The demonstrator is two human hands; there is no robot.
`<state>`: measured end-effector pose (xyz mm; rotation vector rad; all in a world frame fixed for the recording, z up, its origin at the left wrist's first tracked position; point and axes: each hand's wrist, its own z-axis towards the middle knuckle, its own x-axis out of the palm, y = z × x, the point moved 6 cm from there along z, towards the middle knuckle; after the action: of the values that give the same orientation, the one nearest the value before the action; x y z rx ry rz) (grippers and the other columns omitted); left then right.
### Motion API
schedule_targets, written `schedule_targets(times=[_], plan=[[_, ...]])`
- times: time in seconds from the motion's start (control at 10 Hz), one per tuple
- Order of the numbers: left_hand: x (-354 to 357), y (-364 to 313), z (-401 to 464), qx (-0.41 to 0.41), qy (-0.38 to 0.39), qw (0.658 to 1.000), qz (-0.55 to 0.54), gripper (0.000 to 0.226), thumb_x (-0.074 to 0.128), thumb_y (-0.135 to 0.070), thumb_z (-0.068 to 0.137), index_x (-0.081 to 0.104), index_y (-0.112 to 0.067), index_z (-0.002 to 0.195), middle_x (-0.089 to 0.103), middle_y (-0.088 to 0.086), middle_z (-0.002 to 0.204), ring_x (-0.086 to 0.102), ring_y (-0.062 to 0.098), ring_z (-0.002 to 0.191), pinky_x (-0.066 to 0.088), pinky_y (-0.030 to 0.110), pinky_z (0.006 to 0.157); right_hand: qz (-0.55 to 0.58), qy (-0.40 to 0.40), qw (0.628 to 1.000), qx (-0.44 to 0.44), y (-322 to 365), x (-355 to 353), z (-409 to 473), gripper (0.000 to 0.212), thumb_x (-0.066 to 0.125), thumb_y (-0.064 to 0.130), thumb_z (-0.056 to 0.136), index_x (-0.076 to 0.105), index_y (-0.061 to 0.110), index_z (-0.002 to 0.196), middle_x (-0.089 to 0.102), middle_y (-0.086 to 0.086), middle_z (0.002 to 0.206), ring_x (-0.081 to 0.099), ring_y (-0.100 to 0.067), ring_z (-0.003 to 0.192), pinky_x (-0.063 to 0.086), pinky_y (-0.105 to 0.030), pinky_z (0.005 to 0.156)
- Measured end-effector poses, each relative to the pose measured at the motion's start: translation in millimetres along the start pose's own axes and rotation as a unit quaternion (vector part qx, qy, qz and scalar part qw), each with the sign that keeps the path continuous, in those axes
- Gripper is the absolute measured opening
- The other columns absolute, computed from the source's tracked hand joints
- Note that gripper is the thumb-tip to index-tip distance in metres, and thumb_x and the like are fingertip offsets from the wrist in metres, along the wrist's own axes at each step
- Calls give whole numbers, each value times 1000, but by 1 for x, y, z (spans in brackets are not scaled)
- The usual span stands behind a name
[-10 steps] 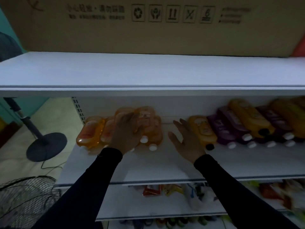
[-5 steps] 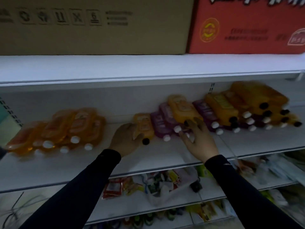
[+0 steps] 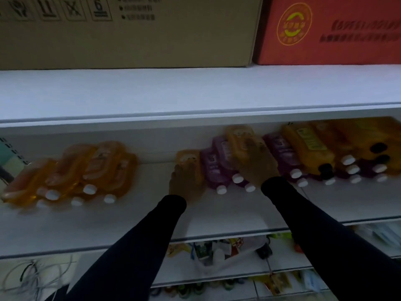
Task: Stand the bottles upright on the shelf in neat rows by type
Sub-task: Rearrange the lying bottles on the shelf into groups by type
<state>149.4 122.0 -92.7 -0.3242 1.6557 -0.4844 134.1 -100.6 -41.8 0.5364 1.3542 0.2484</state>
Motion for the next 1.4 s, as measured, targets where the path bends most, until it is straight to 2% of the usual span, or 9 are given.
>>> schedule_targets(times=[0.1, 0.2, 0.4, 0.5, 0.6, 0.7, 0.9, 1.2, 1.4], plan=[[8, 1, 9, -17, 1, 999, -36, 84, 64, -45, 83, 19, -27, 151, 26, 15, 146, 42, 41, 121, 35, 44, 102, 34, -3, 999, 40, -2, 5, 14, 73, 61, 62, 80, 43, 21, 138, 53, -7, 133, 55, -29, 114, 38, -28, 80], [8, 8, 10, -22, -17, 998, -55, 86, 60, -52, 79, 20, -29, 151, 30, 18, 141, 47, 43, 115, 37, 44, 100, 34, -28, 997, 61, -1, 1, 9, 77, 63, 64, 77, 44, 22, 138, 50, -7, 137, 51, -29, 122, 43, -36, 96], [-11, 20, 6, 11, -38, 993, -112, 70, 72, -37, 82, 43, -20, 144, 55, 21, 132, 55, 37, 118, 43, 39, 101, 76, -78, 994, 9, -2, -21, -21, 69, 70, 53, 75, 53, 21, 133, 62, -1, 127, 59, -20, 113, 31, -4, 80], [-27, 16, -11, 30, -98, 985, -136, 53, 71, -24, 85, 55, -10, 133, 60, 18, 130, 57, 35, 119, 40, 34, 99, 165, -84, 982, 25, -17, -36, -51, 67, 71, 49, 73, 54, 25, 133, 63, 4, 127, 57, -17, 116, 40, -11, 88], [-42, -8, -38, 69, -157, 977, -128, 38, 69, -26, 84, 63, -20, 121, 68, 12, 117, 64, 31, 104, 46, 31, 80, 215, -115, 969, 40, -41, -69, -88, 78, 74, 53, 68, 49, 29, 139, 57, 2, 134, 53, -18, 121, 47, -36, 97], [-45, -47, -71, 104, -178, 965, -165, 47, 66, -43, 77, 58, -34, 122, 68, -3, 111, 63, 17, 97, 38, 22, 69, 214, -173, 961, 22, -73, -110, -129, 71, 76, 53, 70, 53, 32, 134, 56, 1, 129, 52, -12, 113, 43, -26, 91], [-6, -166, -147, 176, -175, 940, -236, 65, 65, -58, 63, 59, -34, 123, 61, -8, 108, 57, 5, 99, 43, 18, 79, 186, -230, 955, 28, -166, -192, -215, 69, 78, 45, 72, 53, 28, 135, 48, 2, 120, 46, -2, 96, 31, 5, 74], [102, -358, -211, 305, -79, 919, -239, 74, 78, -37, 72, 48, -35, 138, 39, 5, 147, 41, 18, 129, 35, 22, 97, 131, -308, 933, 134, -320, -285, -308, 71, 81, 40, 70, 54, 27, 134, 48, -3, 125, 43, -2, 97, 28, -3, 82], [181, -464, -190, 368, -17, 895, -249, 75, 79, -36, 69, 48, -39, 137, 38, 3, 146, 41, 8, 118, 29, -4, 82, 77, -344, 912, 209, -418, -325, -327, 74, 81, 44, 70, 51, 29, 136, 48, -2, 127, 38, 2, 96, 31, -5, 79]])
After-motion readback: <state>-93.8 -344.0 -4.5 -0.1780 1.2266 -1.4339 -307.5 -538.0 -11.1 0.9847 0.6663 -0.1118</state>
